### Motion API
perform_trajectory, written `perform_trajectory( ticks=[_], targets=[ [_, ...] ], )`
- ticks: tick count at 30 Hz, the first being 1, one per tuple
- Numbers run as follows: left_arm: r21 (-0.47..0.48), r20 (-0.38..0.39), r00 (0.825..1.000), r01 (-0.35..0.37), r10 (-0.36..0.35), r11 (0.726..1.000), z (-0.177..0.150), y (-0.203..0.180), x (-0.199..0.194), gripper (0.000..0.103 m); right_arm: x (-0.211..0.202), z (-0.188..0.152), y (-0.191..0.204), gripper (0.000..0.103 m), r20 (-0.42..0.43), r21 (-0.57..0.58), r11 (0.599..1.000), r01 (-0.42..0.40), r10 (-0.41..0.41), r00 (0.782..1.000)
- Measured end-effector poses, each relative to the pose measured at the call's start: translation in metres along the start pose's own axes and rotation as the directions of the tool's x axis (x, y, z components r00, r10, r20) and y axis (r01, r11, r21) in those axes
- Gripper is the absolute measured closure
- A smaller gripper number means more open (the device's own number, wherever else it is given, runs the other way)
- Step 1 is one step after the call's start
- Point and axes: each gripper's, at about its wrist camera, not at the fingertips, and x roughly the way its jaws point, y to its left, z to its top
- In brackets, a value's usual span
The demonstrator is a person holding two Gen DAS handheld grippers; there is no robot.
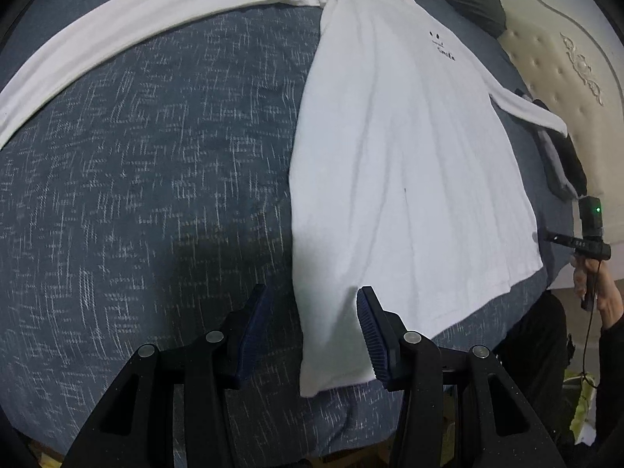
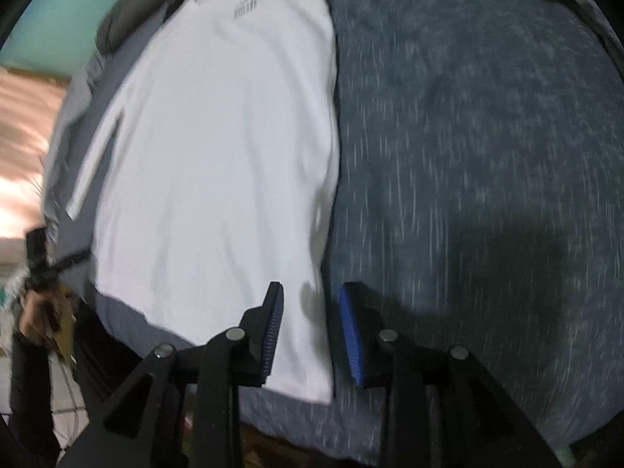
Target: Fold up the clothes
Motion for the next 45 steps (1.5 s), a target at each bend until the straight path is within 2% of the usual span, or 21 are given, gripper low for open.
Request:
perform_trajectory(
  ticks=[2, 10, 13, 19, 20, 21, 24, 25, 27, 28, 33, 37, 40, 45],
  targets=[
    [0.004, -0.008, 1.0, 0.003, -0.003, 1.0, -0.005, -0.001, 0.0, 0.053, 0.005, -0.008, 0.0, 0.073, -0.019, -0.001, 1.0, 0.019, -0.019, 1.0],
    [0.0, -0.009, 1.0, 0.002, -0.002, 1.0, -0.025, 0.002, -0.008, 0.053, 0.006, -0.036, -0.005, 0.073, -0.052, 0.027, 1.0, 0.006, -0.005, 0.999],
    [-0.006, -0.022, 1.0, 0.01, -0.01, 1.0, -0.032, 0.004, -0.006, 0.053, 0.019, -0.011, 0.017, 0.073, -0.057, 0.045, 0.999, -0.001, 0.004, 0.998],
    [-0.01, -0.041, 0.999, 0.007, -0.008, 1.0, -0.03, -0.01, 0.016, 0.055, 0.019, -0.022, 0.013, 0.073, -0.057, 0.075, 0.997, -0.006, 0.011, 0.998],
    [-0.005, -0.043, 0.999, 0.012, -0.012, 1.0, -0.032, -0.011, 0.017, 0.063, 0.019, -0.024, 0.013, 0.073, -0.055, 0.079, 0.997, -0.006, 0.011, 0.998],
    [0.003, -0.046, 0.999, 0.017, -0.017, 1.0, -0.033, -0.013, 0.018, 0.077, 0.02, -0.025, 0.015, 0.073, -0.05, 0.079, 0.997, -0.008, 0.012, 0.999],
    [0.018, -0.035, 0.999, 0.019, -0.019, 1.0, -0.036, -0.016, 0.018, 0.098, 0.025, -0.027, 0.026, 0.074, -0.032, 0.078, 0.997, -0.013, 0.016, 0.999],
    [0.022, -0.03, 0.999, 0.019, -0.018, 1.0, -0.036, -0.018, 0.017, 0.098, 0.025, -0.02, 0.038, 0.076, -0.025, 0.073, 0.997, -0.011, 0.013, 1.0],
    [0.028, -0.017, 1.0, 0.022, -0.022, 0.999, -0.037, -0.016, 0.013, 0.098, 0.022, -0.007, 0.058, 0.095, -0.009, 0.062, 0.998, -0.004, 0.005, 1.0],
    [0.033, -0.009, 1.0, 0.021, -0.02, 0.999, -0.037, -0.017, 0.01, 0.098, 0.02, -0.008, 0.061, 0.096, 0.003, 0.054, 0.999, 0.0, 0.0, 1.0],
    [0.062, 0.024, 0.999, 0.037, -0.038, 0.997, -0.04, -0.021, -0.011, 0.099, -0.005, -0.014, 0.065, 0.098, 0.059, 0.013, 1.0, 0.005, -0.006, 0.998],
    [0.096, 0.057, 0.997, 0.038, -0.043, 0.995, -0.046, -0.021, -0.035, 0.099, -0.032, -0.028, 0.075, 0.099, 0.095, -0.023, 0.999, -0.035, 0.037, 0.995],
    [0.096, 0.066, 0.997, 0.036, -0.043, 0.995, -0.046, -0.016, -0.038, 0.099, -0.043, -0.038, 0.073, 0.099, 0.118, -0.028, 0.998, -0.058, 0.061, 0.991],
    [0.095, 0.048, 0.998, 0.023, -0.027, 0.995, -0.044, -0.008, -0.024, 0.099, -0.006, -0.042, 0.065, 0.099, 0.082, 0.02, 1.0, -0.022, 0.021, 0.996]
  ],
)
